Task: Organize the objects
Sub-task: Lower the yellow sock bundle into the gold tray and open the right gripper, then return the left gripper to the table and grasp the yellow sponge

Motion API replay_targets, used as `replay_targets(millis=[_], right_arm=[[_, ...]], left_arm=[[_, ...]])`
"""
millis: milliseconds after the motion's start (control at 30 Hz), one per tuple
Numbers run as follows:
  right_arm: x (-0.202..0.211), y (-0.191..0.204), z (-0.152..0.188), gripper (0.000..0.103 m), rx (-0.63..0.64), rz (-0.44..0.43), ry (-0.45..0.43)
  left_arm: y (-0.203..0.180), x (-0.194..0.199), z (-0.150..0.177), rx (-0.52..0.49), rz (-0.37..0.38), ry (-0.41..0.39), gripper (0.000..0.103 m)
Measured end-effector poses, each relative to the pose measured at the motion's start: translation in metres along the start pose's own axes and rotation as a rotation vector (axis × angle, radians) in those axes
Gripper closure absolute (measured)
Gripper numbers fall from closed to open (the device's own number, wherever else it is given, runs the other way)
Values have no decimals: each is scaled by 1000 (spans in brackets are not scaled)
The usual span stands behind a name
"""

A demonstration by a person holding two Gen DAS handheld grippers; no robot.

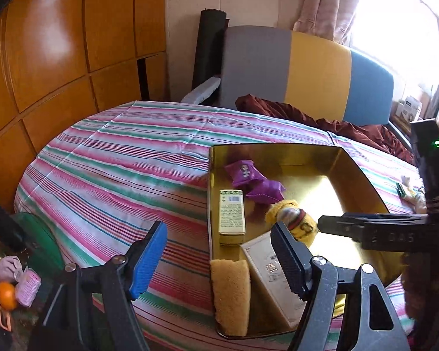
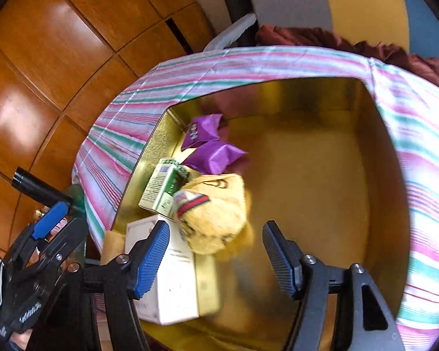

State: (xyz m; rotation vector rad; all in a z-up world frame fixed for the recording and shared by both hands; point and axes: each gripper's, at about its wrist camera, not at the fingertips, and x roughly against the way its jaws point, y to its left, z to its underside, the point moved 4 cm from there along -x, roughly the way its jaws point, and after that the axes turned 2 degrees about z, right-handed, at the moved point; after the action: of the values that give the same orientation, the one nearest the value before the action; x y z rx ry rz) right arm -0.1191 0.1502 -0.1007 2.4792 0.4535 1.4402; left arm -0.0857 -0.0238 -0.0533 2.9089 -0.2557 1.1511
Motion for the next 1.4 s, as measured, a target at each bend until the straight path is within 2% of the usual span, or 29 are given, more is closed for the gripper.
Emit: replay_targets(millis=[267,467,633,867,1000,1100,1167,1233,1267,1400], right_arm=[[47,-24,5,30,22,118,-103],[94,-76,8,23,-52,199,-172],[134,-137,11,23,-157,277,-211],[202,-239,23,23,-325,448,-281],[234,-311,49,22,-496,573,-335],[251,-356,81,22,-676,615,-384],[261,-382,101,22,-845,584,-405],[270,-397,115,22,-956,546,-443],[271,-401,120,22,-983,545,-440],[265,-410,130,22,-1058,447,-422]], left_arm=[[-31,7,4,-40,40,-1,27],[-59,11,4,-96,73,2,26],[-88,12,6,-155,106,11,25],[-131,12,4,-222,163,20,21],[-160,10,5,-257,219,38,21],[-187,9,7,-296,261,49,21],[-205,8,9,-318,284,58,21],[-226,4,12,-336,314,73,21],[-236,3,13,-343,331,81,21],[-281,-5,20,-378,393,112,21]])
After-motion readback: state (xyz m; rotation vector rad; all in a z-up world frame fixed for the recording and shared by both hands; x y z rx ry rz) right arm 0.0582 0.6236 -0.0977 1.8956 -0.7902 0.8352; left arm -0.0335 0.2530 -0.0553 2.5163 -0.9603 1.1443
